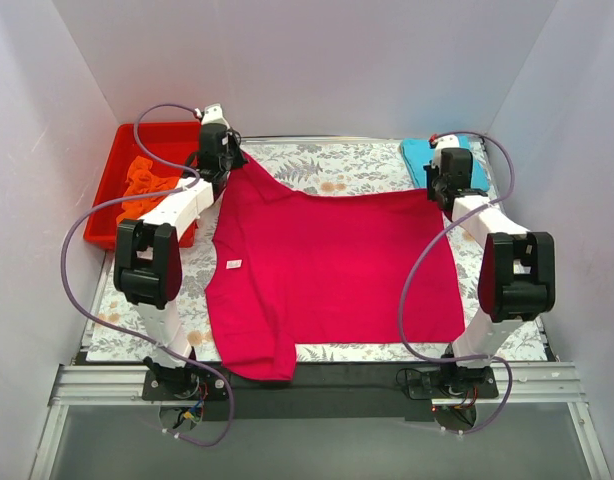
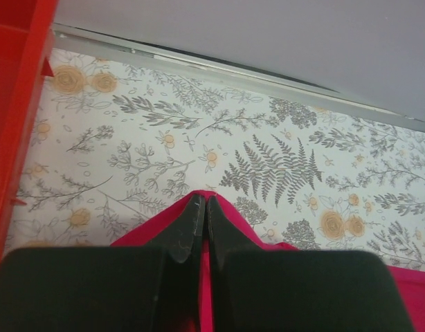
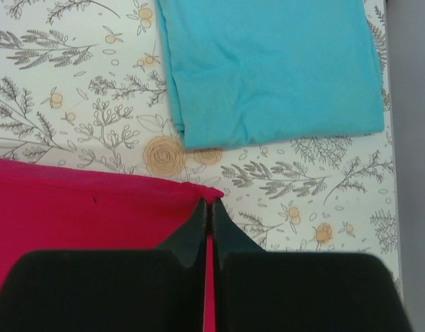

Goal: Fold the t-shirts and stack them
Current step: Flatten the tshirt out, then fold the tshirt

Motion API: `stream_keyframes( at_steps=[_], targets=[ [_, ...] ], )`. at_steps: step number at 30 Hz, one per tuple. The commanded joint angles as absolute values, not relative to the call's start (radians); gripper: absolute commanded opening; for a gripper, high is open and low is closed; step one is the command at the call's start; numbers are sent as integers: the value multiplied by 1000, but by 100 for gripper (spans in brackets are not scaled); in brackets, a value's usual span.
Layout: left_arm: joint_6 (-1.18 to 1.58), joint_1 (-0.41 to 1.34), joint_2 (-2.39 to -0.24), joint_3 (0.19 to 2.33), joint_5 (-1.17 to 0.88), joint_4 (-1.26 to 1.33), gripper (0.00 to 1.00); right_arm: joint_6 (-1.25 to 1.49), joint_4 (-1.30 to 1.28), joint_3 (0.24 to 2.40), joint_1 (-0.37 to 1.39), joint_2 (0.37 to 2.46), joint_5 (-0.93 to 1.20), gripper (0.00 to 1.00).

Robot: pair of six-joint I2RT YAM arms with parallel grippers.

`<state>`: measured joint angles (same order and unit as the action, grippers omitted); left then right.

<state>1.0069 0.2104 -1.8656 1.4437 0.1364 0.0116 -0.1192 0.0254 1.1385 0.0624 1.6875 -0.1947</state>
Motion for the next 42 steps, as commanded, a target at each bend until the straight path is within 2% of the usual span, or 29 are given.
stream_keyframes(
  at_steps=[1, 9, 14, 19, 26, 39, 42],
  targets=[
    [1037, 195, -1847, 1512, 77, 78, 0, -135, 115, 1219, 55, 1715, -193, 1],
    [1094, 149, -1920, 1666, 48, -24, 0, -126, 115, 1281, 41, 1776, -186, 1],
    [1117, 147, -1913, 1648, 18, -28, 0, -103, 106, 1279, 34, 1775, -186, 1],
    [1095, 146, -1991, 1804, 23, -130, 0, -75, 80, 1301, 26, 1787, -189, 1],
    [1092, 144, -2040, 1914, 17, -173, 0, -61, 72, 1335, 25, 1796, -184, 1],
    [1177, 144, -1990, 1821, 28, -177, 0, -48, 69, 1315, 11, 1796, -180, 1],
    [1135, 143, -2046, 1882, 20, -184, 0, -28, 69, 1310, 11, 1795, -147, 1]
  ],
)
